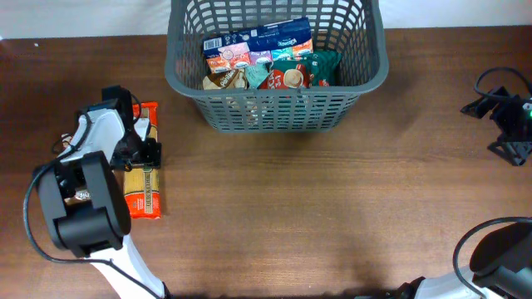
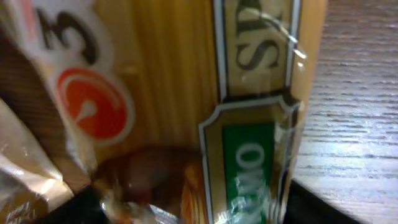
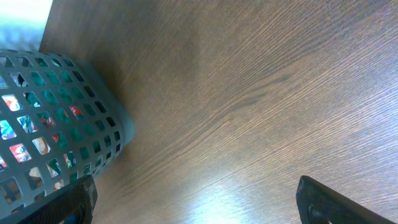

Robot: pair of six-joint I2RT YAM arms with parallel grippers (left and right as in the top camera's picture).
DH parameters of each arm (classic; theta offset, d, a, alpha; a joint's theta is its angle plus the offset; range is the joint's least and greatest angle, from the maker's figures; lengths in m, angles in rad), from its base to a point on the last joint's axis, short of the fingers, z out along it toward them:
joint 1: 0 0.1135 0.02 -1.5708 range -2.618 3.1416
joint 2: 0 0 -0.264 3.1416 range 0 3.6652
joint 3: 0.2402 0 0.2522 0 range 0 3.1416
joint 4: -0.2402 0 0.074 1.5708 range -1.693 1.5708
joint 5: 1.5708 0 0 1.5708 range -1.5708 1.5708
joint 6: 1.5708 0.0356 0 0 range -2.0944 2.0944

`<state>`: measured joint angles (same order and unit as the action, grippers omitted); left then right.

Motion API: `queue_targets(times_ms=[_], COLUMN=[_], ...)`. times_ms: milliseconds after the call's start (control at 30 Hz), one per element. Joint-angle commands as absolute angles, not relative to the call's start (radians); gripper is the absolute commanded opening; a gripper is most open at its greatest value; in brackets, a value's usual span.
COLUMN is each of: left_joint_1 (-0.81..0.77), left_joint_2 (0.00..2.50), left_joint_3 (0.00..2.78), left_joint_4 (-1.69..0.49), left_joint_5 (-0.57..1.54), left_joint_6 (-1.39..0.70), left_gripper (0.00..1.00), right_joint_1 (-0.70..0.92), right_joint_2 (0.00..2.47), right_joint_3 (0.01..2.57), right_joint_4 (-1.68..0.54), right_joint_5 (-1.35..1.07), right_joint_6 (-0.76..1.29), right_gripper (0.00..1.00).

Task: Pack container
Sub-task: 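Lower the left gripper onto the San Remo spaghetti pack and grasp it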

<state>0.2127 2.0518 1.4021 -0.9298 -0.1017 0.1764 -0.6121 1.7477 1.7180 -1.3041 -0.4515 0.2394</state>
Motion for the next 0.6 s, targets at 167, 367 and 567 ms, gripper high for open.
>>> queue_targets(times_ms=[167, 367, 567], left_joint_1=[0.224, 0.224, 0.223], left_joint_2=[2.074, 2.038, 1.960], left_joint_3=[1.395, 1.560, 1.993], left_joint_4=[-0.919, -1.077, -1.248], left_joint_5=[-0.086, -0.095, -0.135], left_joint_6=[0.173, 0.228, 0.241], left_gripper=[0.02, 0.02, 0.02], right_joint_1=[-0.608, -0.608, -0.608], right_joint_2=[1.740, 1.740, 1.740], right_joint_3=[1.718, 1.718, 1.718], right_joint_4=[-1.302, -1.302, -1.302], right_joint_5=[-0.460, -0.460, -0.460], right_joint_6=[0.245, 0.245, 0.245], right_gripper=[0.99, 0.99, 0.99])
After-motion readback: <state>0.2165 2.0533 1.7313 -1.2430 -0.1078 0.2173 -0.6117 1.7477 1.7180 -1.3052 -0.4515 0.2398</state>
